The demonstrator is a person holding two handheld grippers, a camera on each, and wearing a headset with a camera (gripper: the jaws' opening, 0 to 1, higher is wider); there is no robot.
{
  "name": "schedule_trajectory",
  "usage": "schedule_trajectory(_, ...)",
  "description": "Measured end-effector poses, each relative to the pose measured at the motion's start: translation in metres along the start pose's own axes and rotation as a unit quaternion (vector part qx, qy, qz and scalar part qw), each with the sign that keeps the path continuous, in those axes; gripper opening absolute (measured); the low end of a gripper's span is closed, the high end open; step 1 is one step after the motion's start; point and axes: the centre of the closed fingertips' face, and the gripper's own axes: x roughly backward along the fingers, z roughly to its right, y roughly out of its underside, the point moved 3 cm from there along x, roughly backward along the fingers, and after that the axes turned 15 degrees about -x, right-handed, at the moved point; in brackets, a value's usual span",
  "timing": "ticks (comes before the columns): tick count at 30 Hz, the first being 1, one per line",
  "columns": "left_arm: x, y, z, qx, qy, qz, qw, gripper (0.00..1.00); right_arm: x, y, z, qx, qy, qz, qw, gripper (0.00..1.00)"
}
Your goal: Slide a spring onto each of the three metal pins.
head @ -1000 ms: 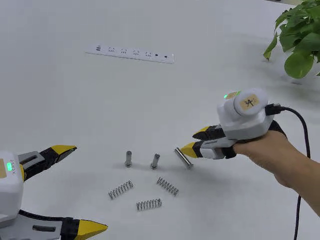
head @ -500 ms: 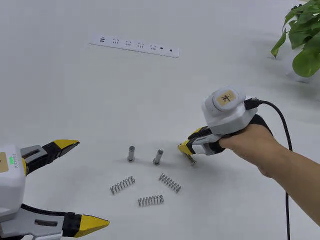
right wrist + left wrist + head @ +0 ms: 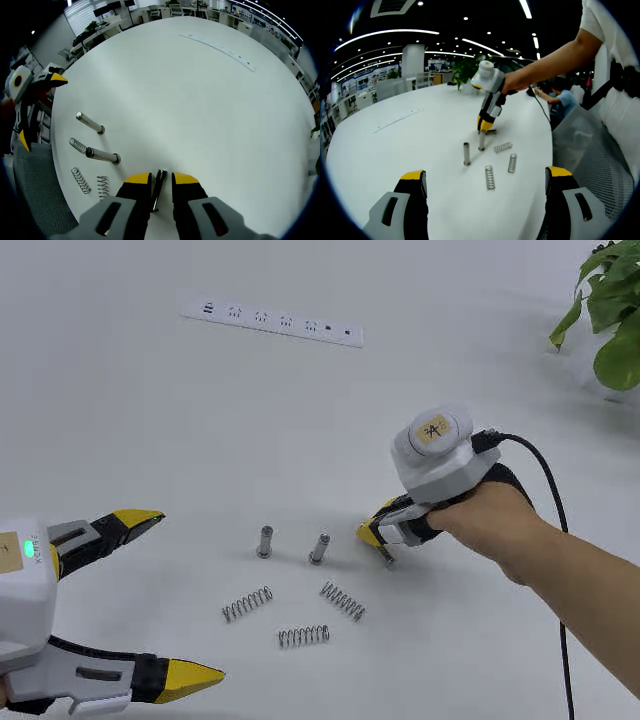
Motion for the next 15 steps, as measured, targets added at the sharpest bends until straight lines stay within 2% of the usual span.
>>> schedule_trajectory(11,-0.0008,0.0007,0.0002,0.004,0.0,0.002,1.0,1.0,-0.0036,-0.0023,0.0025,0.008,0.011,-0.006,0.9999,0.13)
schedule_trajectory(15,-0.0013,0.0001,-0.0002,0.007,-0.001,0.004,1.0,1.0,-0.0053,-0.0025,0.0004,0.025,0.023,-0.009,0.9994,0.12)
